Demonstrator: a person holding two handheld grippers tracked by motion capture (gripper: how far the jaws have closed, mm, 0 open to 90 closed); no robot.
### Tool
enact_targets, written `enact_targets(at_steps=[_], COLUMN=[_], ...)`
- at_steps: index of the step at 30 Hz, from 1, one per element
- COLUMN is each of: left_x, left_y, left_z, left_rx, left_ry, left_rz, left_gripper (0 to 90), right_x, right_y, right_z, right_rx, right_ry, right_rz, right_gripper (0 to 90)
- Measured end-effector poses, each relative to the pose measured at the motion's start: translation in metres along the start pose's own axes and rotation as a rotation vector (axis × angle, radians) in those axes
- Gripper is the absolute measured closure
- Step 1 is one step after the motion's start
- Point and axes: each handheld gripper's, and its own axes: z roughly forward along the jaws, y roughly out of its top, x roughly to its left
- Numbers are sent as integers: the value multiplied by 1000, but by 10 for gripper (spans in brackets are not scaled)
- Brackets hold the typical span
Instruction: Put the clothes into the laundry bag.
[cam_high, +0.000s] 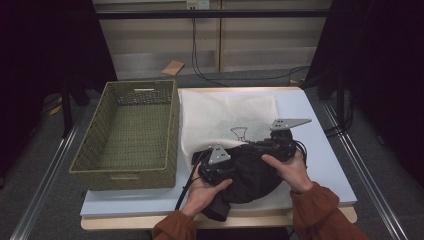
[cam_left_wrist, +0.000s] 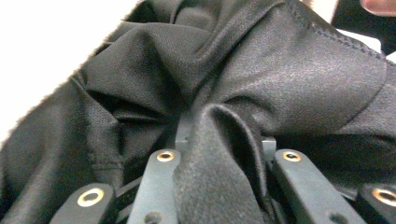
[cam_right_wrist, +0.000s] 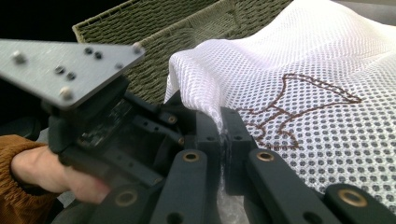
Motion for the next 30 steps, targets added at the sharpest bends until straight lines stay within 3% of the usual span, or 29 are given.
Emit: enact_targets(at_steps=[5, 6, 9, 11, 12, 20, 28, 30], left_x=[4, 5, 15, 18, 20, 21, 20, 18], left_y=[3, 3, 3, 1, -7, -9, -11, -12], left_z=[2, 3, 14, 18, 25, 25, 11, 1], left_rx=[-15, -16, -22, -12, -11, 2, 4, 19], left_ry=[31, 53, 73, 77, 82, 71, 23, 12], left_rz=[-21, -24, -70, -75, -99, -66, -47, -21], left_gripper=[725, 725, 721, 716, 712, 672, 527, 464], right_x=[0, 0, 3, 3, 2, -8, -11, -12], right_y=[-2, -2, -3, -3, -6, -19, -27, -28], right_z=[3, 3, 5, 6, 9, 18, 25, 25], right_rx=[10, 10, 18, 23, 38, 70, 83, 83], right_ry=[4, 5, 6, 3, -6, 0, -16, -14], right_rz=[0, -1, -9, -12, -14, 2, -17, -20], right_gripper=[880, 880, 879, 879, 880, 878, 874, 875])
